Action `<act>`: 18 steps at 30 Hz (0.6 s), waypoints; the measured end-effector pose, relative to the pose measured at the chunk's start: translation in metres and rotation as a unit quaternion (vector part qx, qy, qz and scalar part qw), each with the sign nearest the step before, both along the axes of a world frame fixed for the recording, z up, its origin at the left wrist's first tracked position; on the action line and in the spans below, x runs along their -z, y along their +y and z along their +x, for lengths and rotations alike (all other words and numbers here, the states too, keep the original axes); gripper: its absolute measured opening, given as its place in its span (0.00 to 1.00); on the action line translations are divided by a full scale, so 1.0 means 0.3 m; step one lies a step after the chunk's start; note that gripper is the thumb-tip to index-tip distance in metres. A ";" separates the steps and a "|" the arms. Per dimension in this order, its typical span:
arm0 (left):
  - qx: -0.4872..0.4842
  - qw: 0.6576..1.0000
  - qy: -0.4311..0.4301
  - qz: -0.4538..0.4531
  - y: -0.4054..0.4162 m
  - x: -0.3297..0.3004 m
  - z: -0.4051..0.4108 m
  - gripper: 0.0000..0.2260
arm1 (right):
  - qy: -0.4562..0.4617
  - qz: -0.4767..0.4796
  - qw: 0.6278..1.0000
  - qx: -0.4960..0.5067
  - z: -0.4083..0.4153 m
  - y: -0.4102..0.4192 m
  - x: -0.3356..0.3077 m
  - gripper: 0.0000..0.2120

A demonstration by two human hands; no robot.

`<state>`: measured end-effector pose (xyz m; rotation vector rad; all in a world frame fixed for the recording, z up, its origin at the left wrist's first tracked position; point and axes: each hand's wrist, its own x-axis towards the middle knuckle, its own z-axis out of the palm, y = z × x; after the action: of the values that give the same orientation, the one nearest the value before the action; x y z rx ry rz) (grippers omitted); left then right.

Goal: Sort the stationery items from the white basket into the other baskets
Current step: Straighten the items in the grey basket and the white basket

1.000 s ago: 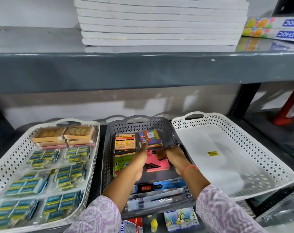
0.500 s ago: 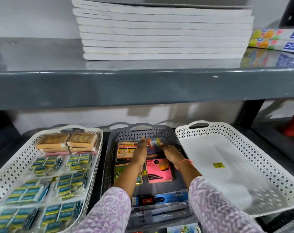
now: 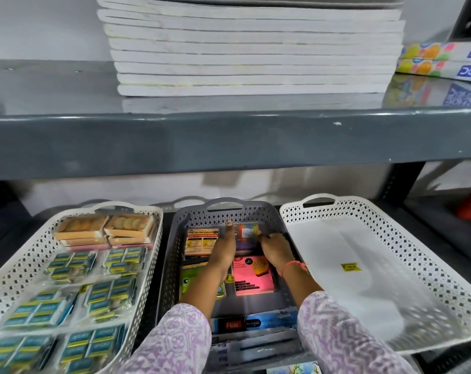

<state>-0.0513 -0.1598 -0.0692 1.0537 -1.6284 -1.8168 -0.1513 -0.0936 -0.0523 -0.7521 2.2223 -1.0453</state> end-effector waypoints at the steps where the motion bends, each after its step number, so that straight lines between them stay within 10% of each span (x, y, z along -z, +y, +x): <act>1: 0.007 1.000 -0.008 -0.009 -0.001 0.006 0.000 0.40 | 0.002 -0.003 1.000 -0.003 -0.001 0.001 0.004 0.19; 11: -0.075 0.995 -0.050 -0.045 0.039 -0.177 0.162 0.23 | 0.001 -0.189 0.981 0.037 0.149 -0.088 -0.123 0.13; 18: -0.290 0.955 -0.047 -0.048 -0.050 -0.236 0.637 0.18 | -0.229 -0.213 0.941 -0.131 0.556 -0.100 -0.225 0.10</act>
<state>0.1399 -0.1749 0.0017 1.4073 -1.2567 -1.3013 0.0156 -0.1236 0.0151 -0.8507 1.4754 -1.4155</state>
